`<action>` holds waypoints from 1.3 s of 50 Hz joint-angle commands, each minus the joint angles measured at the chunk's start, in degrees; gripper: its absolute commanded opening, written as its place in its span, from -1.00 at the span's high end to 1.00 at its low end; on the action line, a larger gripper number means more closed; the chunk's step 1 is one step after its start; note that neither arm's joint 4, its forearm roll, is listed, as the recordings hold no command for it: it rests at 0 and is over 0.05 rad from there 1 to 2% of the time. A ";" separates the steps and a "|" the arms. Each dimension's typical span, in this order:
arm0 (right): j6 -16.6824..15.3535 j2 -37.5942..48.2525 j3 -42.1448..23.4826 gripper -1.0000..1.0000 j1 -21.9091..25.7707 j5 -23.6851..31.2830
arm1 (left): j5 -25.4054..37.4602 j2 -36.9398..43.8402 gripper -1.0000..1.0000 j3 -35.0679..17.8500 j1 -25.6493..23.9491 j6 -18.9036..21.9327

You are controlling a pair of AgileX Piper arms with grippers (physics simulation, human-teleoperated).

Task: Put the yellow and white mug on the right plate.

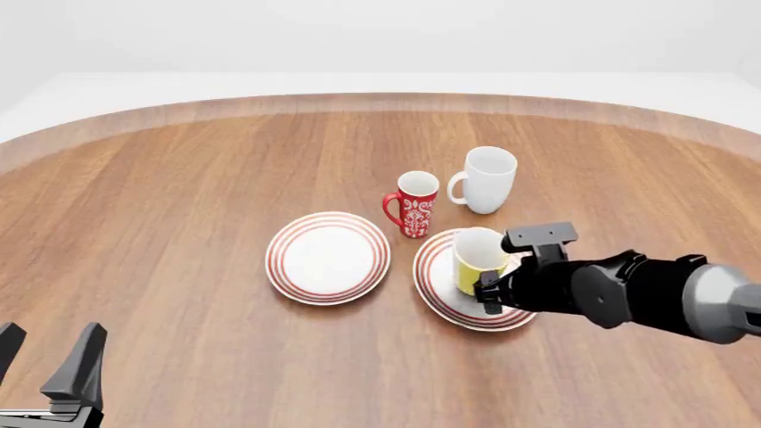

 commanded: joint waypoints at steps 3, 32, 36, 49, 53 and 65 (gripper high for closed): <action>-0.04 0.25 0.19 -1.00 -0.40 0.16 | 0.00 0.00 -1.00 0.00 0.00 0.00; 2.02 -6.29 1.13 -1.00 1.82 3.97 | 0.00 0.00 -1.00 0.00 0.00 0.00; 2.08 -7.12 1.28 -1.00 2.14 4.44 | 0.00 0.00 -1.00 0.00 0.00 0.00; 2.35 -13.20 3.18 -1.00 3.37 7.01 | 0.00 0.00 -1.00 0.00 0.00 0.00; 2.76 -15.45 4.04 -1.00 3.90 7.55 | 0.00 0.00 -1.00 0.00 0.00 0.00; 3.16 -21.70 5.72 -1.00 5.01 9.82 | 0.00 0.00 -1.00 0.00 0.00 0.00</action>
